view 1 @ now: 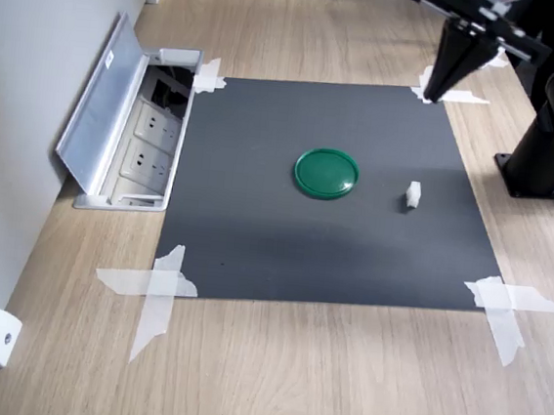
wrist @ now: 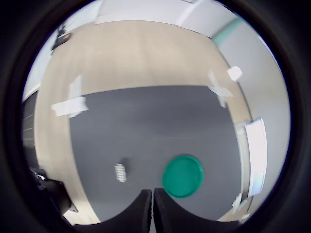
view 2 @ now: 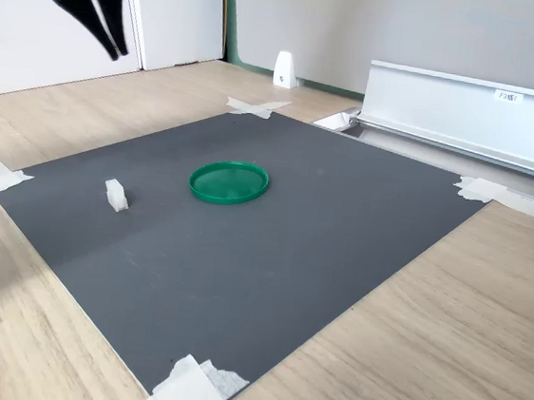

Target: Grasp a white terminal and put it on the green lid.

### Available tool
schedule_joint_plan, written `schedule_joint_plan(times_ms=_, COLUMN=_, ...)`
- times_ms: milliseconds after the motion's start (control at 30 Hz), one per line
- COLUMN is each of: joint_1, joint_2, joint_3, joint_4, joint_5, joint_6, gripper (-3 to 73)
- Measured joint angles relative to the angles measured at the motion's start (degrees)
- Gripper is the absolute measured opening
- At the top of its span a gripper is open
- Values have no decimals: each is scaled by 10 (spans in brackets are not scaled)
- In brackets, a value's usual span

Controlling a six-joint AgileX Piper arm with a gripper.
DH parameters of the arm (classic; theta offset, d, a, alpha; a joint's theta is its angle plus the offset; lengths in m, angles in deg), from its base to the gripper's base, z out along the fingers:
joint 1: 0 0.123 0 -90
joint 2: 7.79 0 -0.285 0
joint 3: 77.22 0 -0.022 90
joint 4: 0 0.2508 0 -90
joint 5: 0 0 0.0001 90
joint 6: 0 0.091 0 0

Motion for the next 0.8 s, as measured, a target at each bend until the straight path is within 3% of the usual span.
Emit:
schedule_joint_plan(times_ms=167, joint_1=0, joint_2=13, joint_3=-21, joint_4=-18, joint_5=51, joint_6=2, gripper=30)
schedule_joint_plan(times_ms=400, joint_1=1, joint_2=23, joint_3=-32, joint_4=-87, joint_5=54, joint_6=11, gripper=217)
schedule_joint_plan(times_ms=533, joint_1=1, joint_2=26, joint_3=-51, joint_4=-82, joint_5=54, joint_6=19, gripper=263)
schedule_joint_plan(times_ms=800, joint_1=1, joint_2=33, joint_3=-79, joint_4=-54, joint_5=55, joint_6=28, gripper=268)
